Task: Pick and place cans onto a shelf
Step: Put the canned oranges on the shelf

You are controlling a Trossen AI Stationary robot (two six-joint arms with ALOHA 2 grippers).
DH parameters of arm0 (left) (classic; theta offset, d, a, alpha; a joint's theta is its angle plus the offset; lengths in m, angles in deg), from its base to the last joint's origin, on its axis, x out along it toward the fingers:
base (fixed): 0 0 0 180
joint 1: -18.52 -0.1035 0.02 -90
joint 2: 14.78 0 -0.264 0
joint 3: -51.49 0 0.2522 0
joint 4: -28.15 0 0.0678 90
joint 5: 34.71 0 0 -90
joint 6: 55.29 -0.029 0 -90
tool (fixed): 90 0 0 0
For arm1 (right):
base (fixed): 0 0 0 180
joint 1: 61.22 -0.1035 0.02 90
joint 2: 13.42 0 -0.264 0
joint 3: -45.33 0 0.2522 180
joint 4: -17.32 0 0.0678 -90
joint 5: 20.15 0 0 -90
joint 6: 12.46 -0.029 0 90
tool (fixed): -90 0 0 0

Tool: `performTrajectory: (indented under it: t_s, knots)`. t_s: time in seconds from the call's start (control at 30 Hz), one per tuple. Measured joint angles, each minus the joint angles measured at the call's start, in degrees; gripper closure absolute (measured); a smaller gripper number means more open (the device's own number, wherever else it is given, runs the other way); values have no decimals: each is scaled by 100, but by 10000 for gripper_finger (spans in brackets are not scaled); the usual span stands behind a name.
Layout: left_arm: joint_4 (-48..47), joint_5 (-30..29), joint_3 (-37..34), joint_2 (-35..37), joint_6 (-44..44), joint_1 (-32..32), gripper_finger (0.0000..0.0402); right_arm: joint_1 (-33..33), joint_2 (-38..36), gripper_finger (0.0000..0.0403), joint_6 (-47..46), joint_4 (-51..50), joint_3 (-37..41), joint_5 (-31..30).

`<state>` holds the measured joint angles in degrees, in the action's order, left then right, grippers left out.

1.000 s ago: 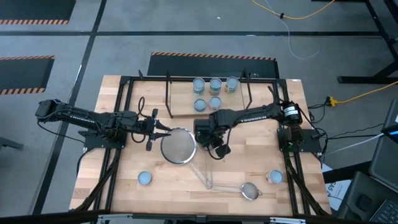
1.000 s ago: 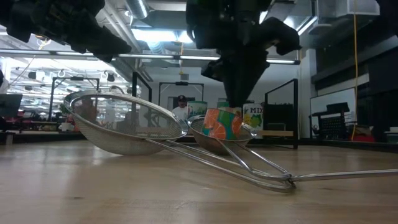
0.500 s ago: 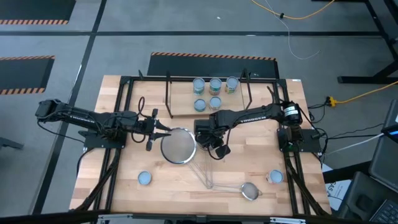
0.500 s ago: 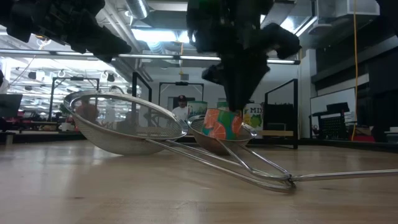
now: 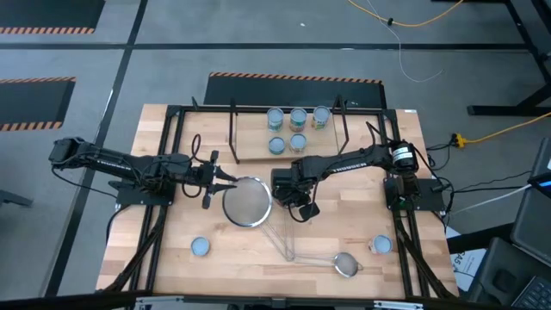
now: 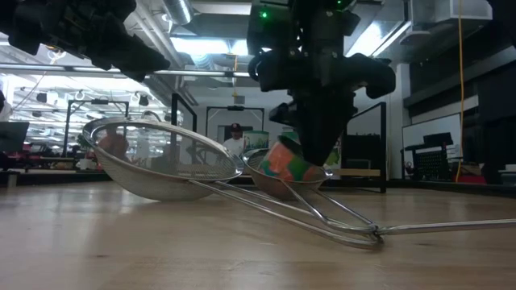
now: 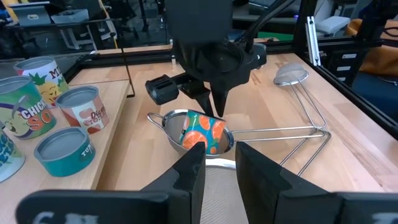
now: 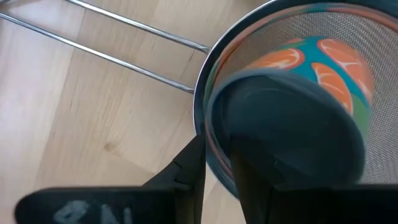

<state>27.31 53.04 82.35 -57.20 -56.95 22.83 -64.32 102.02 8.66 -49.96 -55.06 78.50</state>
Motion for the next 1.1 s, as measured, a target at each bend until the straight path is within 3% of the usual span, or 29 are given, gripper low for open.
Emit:
performTrajectory:
  t_s: [0.3, 0.47, 0.8, 1.1]
  knots:
    - [0, -1, 0, 0, 0, -1, 320, 0, 1, 330, 13, 4, 0, -30]
    - [0, -1, 0, 0, -1, -1, 320, 0, 2, 358, 17, 17, 0, -428]
    - [0, 0, 0, 0, -1, 0, 320, 2, 0, 397, 17, 20, 0, -466]
    - [0, -2, 0, 0, -1, 0, 320, 2, 0, 399, -5, -201, -16, -463]
